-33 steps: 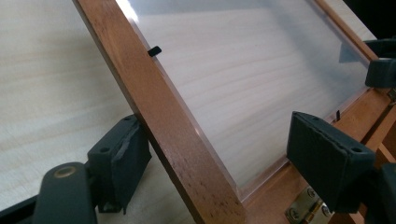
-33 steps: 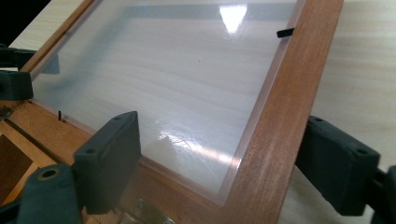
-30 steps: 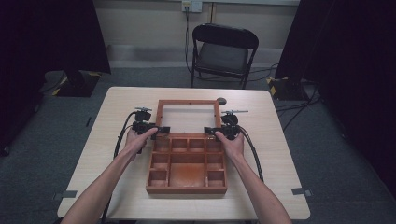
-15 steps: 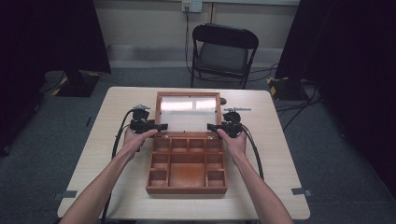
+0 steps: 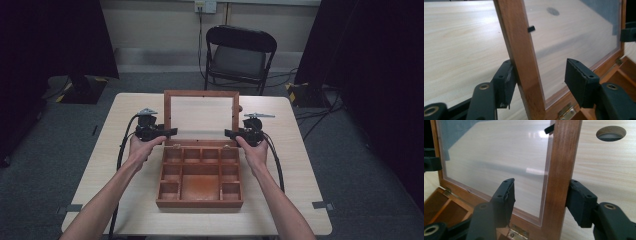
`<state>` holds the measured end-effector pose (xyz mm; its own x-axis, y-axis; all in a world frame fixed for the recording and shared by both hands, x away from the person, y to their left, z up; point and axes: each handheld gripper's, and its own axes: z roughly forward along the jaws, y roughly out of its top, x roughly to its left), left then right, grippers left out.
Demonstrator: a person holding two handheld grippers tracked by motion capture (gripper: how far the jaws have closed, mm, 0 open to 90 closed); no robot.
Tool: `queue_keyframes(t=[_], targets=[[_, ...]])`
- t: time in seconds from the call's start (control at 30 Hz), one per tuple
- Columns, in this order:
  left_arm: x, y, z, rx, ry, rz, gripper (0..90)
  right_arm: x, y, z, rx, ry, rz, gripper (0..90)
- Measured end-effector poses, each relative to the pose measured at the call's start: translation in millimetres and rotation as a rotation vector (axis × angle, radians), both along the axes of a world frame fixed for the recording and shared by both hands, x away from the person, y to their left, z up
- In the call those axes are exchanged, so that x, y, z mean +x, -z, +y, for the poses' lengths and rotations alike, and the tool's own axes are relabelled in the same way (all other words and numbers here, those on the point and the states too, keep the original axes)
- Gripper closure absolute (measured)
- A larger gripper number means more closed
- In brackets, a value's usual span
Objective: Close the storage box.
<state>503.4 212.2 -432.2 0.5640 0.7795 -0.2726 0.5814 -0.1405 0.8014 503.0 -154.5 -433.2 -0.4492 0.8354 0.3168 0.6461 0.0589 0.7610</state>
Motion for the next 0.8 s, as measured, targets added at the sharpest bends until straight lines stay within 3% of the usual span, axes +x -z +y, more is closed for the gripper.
queue_keyframes(t=[0.2, 0.37, 0.6, 0.8], targets=[[-4.6, -5.8, 4.3, 0.004, 0.021, -0.016, 48.1, -5.6, -6.4, -0.9, -0.013, 0.001, -0.014, 48.3], [-8.6, -9.4, 4.7, 0.011, 0.033, -0.033, 50.2, -8.7, -9.3, -3.7, 0.004, 0.016, -0.003, 52.6], [-10.8, -11.3, 6.5, -0.011, 0.031, -0.033, 51.1, -12.0, -13.4, -3.9, 0.008, 0.014, -0.007, 51.1], [-13.1, -12.9, 5.4, -0.025, 0.031, -0.036, 49.0, -14.8, -14.9, -1.2, 0.005, 0.003, -0.006, 43.3]])
